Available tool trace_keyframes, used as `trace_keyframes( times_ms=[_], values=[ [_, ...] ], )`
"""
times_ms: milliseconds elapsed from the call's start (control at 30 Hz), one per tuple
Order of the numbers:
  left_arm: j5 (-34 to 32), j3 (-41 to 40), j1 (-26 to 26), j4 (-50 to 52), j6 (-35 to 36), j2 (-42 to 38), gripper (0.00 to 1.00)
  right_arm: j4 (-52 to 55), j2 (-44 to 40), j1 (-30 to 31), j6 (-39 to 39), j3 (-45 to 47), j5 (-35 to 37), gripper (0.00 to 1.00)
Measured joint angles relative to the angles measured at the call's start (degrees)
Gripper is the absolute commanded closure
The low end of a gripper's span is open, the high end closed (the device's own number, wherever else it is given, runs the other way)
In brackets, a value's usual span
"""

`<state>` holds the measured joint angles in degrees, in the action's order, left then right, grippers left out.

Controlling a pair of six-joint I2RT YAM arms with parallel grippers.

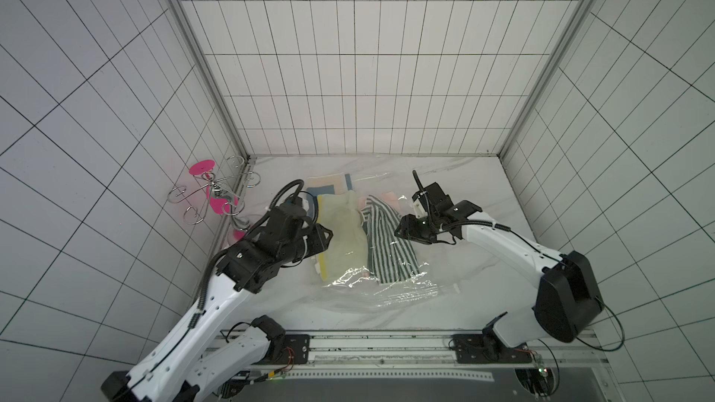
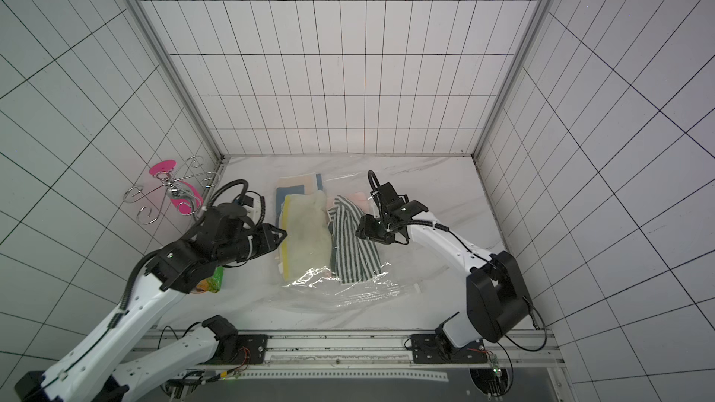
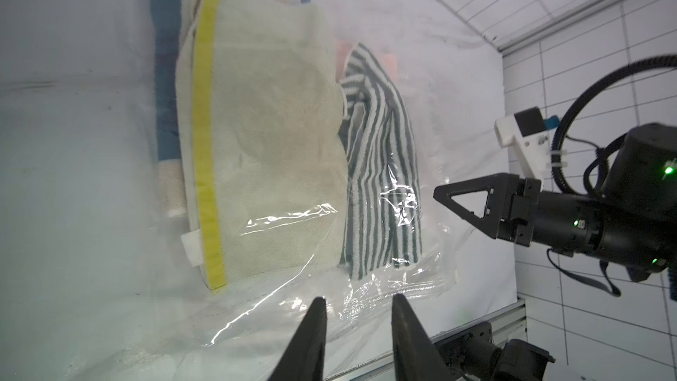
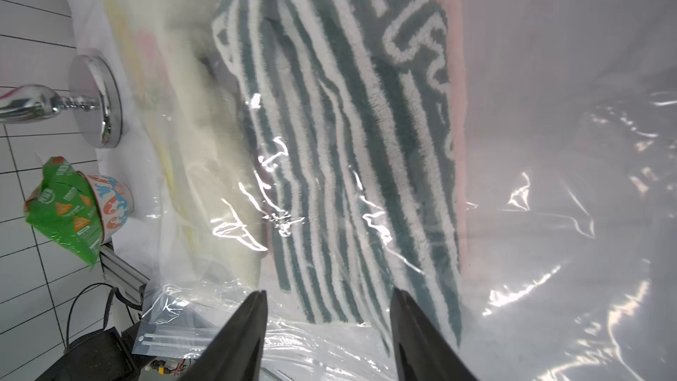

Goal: Place the folded towel into the vacuum bag
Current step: Adjust the vacuum bag at the center of the board.

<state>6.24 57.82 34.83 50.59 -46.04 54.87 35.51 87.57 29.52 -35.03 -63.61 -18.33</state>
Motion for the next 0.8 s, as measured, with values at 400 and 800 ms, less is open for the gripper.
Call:
trace_keyframes(
  times_ms=[400,800],
  values=[
    [3.54,-16.09,1.16,-21.94,-3.02,20.83,0.71,12.79,-16.65,-22.16,6.93,16.17,-1.64,0.30],
    [2.32,-13.70,-7.32,-27.39,-0.76,32.37,0.70,6.21,-19.12,-28.76,1.20,27.78,-9.14,0.01]
  ],
)
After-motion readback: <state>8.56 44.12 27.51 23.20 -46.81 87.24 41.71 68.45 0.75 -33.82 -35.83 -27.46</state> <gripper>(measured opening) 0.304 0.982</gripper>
